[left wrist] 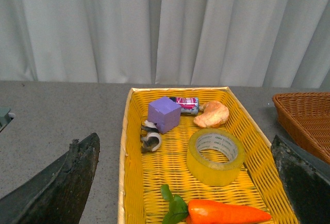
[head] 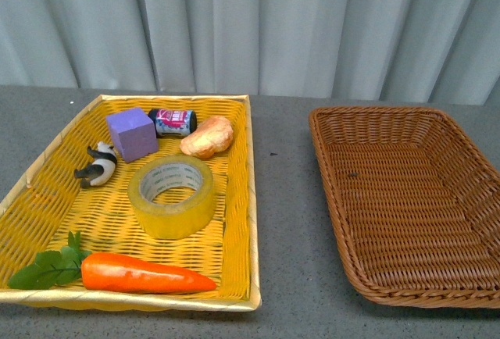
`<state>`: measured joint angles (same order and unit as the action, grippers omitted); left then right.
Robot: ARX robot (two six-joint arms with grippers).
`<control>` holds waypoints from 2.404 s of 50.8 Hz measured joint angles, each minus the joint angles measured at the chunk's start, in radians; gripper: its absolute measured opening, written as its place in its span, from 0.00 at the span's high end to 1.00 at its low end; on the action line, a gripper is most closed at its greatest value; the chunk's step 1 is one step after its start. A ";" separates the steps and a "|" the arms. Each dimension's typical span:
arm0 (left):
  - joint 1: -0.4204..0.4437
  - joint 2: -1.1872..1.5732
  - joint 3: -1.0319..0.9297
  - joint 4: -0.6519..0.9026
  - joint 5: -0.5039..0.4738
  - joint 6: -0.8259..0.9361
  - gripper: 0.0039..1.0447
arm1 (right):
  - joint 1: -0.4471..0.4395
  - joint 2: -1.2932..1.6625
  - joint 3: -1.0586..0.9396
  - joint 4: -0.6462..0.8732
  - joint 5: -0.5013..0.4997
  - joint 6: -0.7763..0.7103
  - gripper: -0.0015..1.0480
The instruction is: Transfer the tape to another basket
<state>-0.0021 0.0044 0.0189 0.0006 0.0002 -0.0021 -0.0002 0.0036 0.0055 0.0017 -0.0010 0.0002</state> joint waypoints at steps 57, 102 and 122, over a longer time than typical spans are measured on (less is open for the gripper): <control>0.000 0.000 0.000 0.000 0.000 0.000 0.06 | 0.000 0.000 0.000 0.000 0.000 0.000 0.09; -0.084 0.124 0.017 -0.031 -0.322 -0.069 0.06 | 0.000 0.000 0.000 0.000 0.000 0.000 0.09; -0.143 0.868 0.157 0.457 -0.251 -0.133 0.06 | 0.000 0.000 0.000 0.000 0.000 0.000 0.09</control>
<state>-0.1448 0.8726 0.1757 0.4576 -0.2508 -0.1352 -0.0002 0.0036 0.0055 0.0013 -0.0010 -0.0002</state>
